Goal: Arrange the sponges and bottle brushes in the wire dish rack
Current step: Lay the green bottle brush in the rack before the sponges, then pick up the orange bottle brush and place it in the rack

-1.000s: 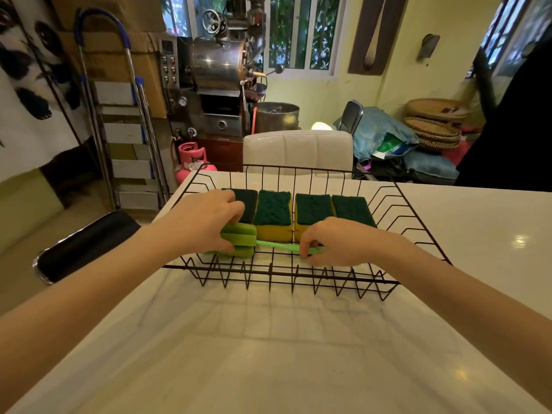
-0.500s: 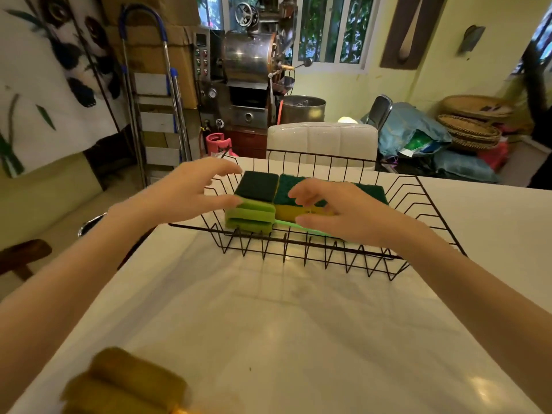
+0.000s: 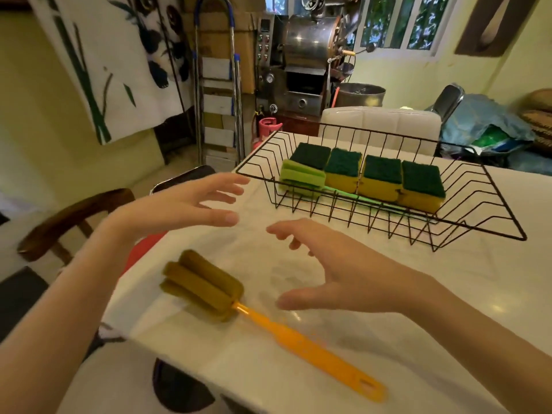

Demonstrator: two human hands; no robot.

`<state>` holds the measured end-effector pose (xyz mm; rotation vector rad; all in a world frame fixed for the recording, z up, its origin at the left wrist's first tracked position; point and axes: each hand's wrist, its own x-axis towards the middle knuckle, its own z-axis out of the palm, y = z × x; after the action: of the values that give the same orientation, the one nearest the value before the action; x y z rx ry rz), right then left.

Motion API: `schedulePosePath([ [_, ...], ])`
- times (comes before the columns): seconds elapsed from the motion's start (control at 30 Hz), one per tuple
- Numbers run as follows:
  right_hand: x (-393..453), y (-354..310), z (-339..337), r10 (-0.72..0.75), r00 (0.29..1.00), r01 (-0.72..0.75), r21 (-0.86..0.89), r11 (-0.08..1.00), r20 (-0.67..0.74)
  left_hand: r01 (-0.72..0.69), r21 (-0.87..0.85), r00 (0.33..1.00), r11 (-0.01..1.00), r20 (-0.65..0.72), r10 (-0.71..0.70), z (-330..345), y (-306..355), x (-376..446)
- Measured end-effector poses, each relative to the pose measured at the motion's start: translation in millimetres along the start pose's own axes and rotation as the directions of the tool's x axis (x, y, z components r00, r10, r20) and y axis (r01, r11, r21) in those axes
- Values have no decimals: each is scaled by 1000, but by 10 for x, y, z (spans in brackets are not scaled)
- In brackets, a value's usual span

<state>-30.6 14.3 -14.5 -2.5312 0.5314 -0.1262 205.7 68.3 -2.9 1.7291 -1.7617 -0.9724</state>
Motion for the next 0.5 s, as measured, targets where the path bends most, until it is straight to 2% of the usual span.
schedulePosePath([
  [0.27, -47, -70, 187, 35, 978, -7, -136, 991, 207, 42, -30, 966, 999, 258, -33, 125, -264, -390],
  [0.5, -44, -78, 268, 22, 967, 3, -99, 995, 254, 24, 108, 960, 994, 274, -53, 191, -313, -425],
])
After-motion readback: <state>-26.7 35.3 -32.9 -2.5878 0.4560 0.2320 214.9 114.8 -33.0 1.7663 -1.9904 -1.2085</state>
